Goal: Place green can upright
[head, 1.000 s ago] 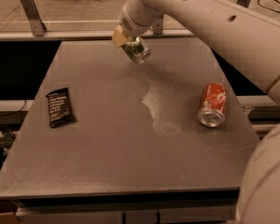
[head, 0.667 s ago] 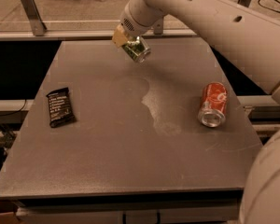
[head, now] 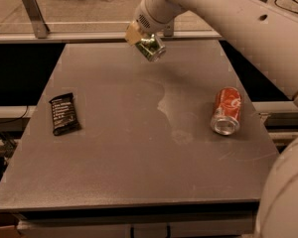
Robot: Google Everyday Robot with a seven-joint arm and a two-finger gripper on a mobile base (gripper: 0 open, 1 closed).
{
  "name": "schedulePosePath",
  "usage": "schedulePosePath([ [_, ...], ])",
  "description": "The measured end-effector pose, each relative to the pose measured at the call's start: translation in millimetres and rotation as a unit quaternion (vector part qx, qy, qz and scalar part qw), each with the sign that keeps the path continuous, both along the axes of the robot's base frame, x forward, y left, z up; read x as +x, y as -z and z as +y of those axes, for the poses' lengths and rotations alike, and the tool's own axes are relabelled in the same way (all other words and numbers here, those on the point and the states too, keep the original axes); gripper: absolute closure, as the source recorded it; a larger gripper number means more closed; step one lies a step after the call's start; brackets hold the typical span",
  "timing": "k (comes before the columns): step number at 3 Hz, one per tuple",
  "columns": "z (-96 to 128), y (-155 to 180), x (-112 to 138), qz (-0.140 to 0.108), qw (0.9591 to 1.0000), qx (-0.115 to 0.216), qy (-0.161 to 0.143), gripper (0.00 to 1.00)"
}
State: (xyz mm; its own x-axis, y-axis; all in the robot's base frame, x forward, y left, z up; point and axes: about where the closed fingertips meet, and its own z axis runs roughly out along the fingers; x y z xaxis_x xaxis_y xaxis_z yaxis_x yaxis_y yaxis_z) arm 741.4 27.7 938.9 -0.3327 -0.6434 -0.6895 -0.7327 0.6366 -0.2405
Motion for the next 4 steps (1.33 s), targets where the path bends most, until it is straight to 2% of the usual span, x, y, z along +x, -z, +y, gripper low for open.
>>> schedulePosePath([
  [1, -34.5, -16.1, 12.6, -0.02, 0.9991, 0.038, -0.003, 1.0],
  [2, -73.4, -26.1, 17.5, -0.037, 0.9955, 0.085, -0.018, 1.0],
  [3, -104.5, -30.3, 15.0, -0.061, 0.9895, 0.122, -0.047, 1.0],
  [4, -133.4, -33.6, 14.0, -0.086, 0.9807, 0.158, -0.075, 1.0],
])
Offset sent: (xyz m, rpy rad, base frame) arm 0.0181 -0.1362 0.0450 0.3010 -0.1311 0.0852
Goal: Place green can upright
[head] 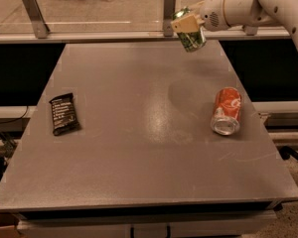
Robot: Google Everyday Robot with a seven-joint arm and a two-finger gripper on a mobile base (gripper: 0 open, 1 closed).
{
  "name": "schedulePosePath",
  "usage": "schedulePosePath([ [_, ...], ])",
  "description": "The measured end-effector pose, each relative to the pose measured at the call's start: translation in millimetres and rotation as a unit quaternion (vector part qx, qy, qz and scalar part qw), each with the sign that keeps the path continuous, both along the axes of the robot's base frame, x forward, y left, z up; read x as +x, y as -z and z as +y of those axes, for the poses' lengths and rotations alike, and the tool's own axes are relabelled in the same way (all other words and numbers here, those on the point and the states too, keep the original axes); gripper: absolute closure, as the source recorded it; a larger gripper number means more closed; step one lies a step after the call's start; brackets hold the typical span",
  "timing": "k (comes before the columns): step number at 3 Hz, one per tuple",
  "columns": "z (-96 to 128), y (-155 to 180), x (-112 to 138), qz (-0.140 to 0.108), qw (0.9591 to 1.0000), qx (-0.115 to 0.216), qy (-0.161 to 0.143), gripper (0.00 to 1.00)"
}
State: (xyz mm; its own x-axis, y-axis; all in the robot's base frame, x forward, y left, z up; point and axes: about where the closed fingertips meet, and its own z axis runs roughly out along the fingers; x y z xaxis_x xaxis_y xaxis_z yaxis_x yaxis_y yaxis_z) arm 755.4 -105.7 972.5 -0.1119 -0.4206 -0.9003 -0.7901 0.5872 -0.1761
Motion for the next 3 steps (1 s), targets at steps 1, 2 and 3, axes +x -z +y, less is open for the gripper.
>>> schedulePosePath([
  [1, -23.0, 6.1, 0.7, -0.014, 0.9985, 0.043, -0.031, 1.0],
  [2, -36.0, 19.9, -0.2, -0.021, 0.9935, 0.087, -0.07, 1.0],
  [3, -48.6, 31.7, -5.4, -0.026, 0.9865, 0.125, -0.102, 1.0],
])
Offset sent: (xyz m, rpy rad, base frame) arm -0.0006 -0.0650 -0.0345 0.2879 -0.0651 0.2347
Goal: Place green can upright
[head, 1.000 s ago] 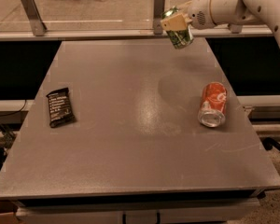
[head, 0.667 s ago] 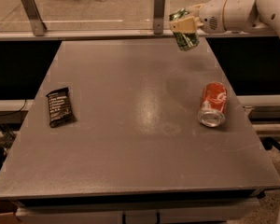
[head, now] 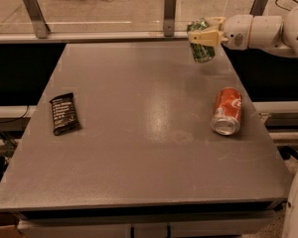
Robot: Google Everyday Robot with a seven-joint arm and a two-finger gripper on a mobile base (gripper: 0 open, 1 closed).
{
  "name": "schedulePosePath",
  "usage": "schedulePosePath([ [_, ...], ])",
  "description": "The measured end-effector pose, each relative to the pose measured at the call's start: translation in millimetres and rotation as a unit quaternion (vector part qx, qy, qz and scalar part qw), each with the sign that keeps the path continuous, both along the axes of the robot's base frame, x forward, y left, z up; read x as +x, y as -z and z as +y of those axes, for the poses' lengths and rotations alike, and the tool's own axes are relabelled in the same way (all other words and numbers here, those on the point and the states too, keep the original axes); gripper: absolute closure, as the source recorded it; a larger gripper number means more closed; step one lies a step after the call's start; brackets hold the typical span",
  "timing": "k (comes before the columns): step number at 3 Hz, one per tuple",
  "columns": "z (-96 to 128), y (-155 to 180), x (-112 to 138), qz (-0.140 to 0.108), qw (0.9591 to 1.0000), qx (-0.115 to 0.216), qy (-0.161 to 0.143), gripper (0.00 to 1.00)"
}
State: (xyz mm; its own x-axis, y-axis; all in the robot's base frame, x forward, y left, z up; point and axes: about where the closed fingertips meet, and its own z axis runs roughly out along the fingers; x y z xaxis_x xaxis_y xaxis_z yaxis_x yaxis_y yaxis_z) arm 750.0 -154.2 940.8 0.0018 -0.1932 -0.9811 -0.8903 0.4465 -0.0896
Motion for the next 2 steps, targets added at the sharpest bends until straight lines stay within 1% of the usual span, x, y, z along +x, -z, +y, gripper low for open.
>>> schedulePosePath([
  [1, -11.3, 9.0, -9.3, -0.001, 0.9995, 0.03, -0.014, 1.0],
  [2, -17.7, 17.1, -22.1, 0.0, 0.9983, 0.053, -0.023, 1.0],
])
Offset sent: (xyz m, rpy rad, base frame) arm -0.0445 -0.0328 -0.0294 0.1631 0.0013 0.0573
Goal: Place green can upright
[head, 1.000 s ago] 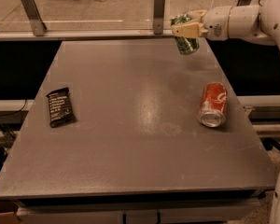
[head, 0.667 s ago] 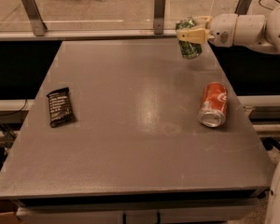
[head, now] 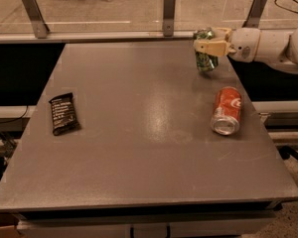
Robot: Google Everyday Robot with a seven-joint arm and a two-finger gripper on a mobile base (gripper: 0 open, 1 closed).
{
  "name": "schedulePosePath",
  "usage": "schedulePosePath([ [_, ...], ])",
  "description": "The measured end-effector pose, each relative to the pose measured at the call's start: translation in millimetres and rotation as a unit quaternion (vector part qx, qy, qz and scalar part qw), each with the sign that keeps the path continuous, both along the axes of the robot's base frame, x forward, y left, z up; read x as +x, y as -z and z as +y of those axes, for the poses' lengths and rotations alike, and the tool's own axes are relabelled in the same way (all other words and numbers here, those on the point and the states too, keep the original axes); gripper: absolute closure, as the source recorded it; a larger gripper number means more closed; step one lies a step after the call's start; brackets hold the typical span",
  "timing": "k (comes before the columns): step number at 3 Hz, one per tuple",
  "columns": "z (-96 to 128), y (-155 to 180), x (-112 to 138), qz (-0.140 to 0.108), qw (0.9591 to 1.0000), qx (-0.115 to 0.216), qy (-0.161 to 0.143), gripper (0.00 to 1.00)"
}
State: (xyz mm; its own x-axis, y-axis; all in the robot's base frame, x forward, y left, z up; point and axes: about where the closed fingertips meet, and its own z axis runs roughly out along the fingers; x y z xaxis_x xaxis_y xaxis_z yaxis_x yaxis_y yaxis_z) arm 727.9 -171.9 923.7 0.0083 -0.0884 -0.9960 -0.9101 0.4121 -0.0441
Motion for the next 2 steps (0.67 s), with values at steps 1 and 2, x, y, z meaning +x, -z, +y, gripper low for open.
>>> schedulePosePath([
  [1, -2.4, 8.4, -12.9, 0.001, 0.9998, 0.015, -0.012, 1.0],
  [2, -2.2, 13.6, -23.3, -0.009, 0.9992, 0.027, -0.028, 0.83],
])
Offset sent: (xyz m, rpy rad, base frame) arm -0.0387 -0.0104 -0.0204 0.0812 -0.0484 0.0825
